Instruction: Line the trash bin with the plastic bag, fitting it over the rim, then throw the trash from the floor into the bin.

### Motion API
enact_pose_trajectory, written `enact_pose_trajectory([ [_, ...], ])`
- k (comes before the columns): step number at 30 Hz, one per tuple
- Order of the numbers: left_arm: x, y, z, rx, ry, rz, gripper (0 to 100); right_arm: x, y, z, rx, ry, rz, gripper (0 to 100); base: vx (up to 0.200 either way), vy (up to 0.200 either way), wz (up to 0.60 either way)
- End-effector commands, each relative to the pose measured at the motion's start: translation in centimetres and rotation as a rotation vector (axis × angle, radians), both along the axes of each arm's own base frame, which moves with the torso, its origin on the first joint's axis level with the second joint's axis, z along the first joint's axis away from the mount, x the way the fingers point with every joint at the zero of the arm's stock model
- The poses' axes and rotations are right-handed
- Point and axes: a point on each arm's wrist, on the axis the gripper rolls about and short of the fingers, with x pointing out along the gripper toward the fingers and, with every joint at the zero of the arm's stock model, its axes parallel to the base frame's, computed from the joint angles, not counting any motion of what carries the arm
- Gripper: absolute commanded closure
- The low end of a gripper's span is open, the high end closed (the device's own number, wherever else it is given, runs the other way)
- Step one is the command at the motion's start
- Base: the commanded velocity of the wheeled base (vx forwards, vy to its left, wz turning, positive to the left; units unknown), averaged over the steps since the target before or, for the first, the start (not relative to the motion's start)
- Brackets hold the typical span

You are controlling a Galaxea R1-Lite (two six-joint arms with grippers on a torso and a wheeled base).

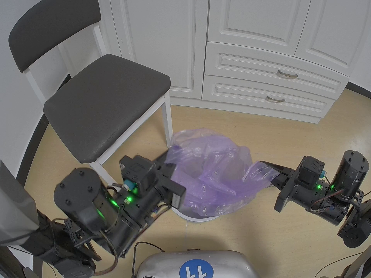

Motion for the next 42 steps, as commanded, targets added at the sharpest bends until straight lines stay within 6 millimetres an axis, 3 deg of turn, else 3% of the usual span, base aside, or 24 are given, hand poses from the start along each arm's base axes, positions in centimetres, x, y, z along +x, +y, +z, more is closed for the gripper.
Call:
enact_pose_trajectory([
  [1, 4.4, 3.8, 0.0, 0.035, -0.016, 0.201, 100, 2.2, -2.9, -0.2, -0.084, -0.043, -0.210, 100, 0.000, 0.000, 0.00],
  [5, 7.4, 6.8, 0.3, 0.071, -0.022, 0.311, 100, 3.2, -4.6, 0.0, -0.158, -0.077, -0.356, 100, 0.000, 0.000, 0.00],
  [9, 8.2, 7.9, 0.4, 0.077, -0.020, 0.331, 100, 3.5, -4.8, -0.1, -0.195, -0.075, -0.437, 100, 0.000, 0.000, 0.00],
  [25, 11.2, 10.2, -0.9, 0.101, -0.004, 0.361, 100, 4.9, -7.1, -1.8, -0.363, -0.041, -0.647, 100, 0.000, 0.000, 0.00],
  [42, 11.9, 11.4, -0.6, 0.095, -0.021, 0.381, 100, 4.8, -8.5, -1.5, -0.394, -0.062, -0.690, 100, 0.000, 0.000, 0.00],
])
